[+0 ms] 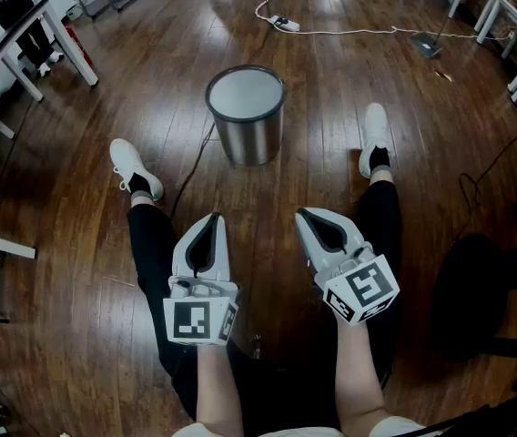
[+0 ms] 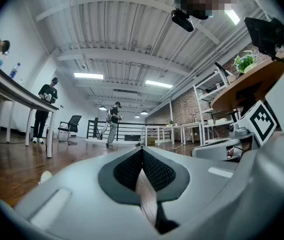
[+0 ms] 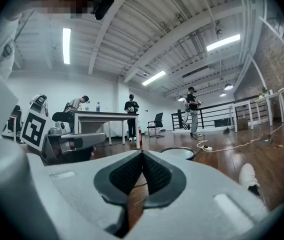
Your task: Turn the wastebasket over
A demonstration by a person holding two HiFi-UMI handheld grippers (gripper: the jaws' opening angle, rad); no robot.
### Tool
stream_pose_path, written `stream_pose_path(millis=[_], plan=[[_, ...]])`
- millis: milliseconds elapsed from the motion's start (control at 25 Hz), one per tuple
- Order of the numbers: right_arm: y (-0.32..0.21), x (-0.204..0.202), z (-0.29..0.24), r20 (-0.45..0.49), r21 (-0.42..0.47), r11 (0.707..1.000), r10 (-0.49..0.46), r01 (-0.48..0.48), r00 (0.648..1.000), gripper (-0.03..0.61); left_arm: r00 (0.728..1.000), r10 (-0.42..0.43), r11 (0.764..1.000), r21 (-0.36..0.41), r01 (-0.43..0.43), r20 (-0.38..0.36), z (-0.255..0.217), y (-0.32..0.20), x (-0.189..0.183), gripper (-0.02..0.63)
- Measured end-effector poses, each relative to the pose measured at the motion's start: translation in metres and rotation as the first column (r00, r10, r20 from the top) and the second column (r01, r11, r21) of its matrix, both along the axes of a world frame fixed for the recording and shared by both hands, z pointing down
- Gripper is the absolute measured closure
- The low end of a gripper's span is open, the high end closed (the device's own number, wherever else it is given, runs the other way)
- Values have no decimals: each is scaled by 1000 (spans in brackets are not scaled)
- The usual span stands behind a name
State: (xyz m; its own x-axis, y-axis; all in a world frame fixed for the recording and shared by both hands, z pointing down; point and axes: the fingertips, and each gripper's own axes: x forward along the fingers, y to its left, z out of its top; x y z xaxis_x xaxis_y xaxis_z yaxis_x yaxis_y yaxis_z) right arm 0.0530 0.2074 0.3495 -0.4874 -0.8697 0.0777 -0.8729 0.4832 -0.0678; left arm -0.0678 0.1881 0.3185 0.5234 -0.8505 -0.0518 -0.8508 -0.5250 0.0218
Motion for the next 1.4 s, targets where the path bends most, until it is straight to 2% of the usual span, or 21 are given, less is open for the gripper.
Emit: stream_pose_path(millis=[440,680,800,960,1120,1240,1400], plan=[[-109,-2,-41,-3,65,996,54,-54,999,586,998,59,996,61,-61,39,-36,-108,-4,597],[-174,-4,-53,-9,66,993,95,-94,995,586,994,96,992,82,-100,51,-47,-177,-6,597],[-204,-17,-53,-55,61,996,69,-66,996,586,996,82,994,71,-84,28,-42,-214,-16,597],[-235,-19,-57,-96,52,997,56,-51,994,586,995,92,993,64,-94,31,-43,-250,-9,597],[-274,-23,-44,-162,-9,999,36,-38,986,586,995,75,995,59,-79,62,-33,-287,-10,597],[-305,-30,-43,-176,-42,999,-2,-6,984,586,996,47,998,47,-51,78,-29,-310,-16,597],[-347,-46,-31,-197,-78,995,-80,65,977,586,989,16,997,68,-27,148,-24,-338,-23,597]])
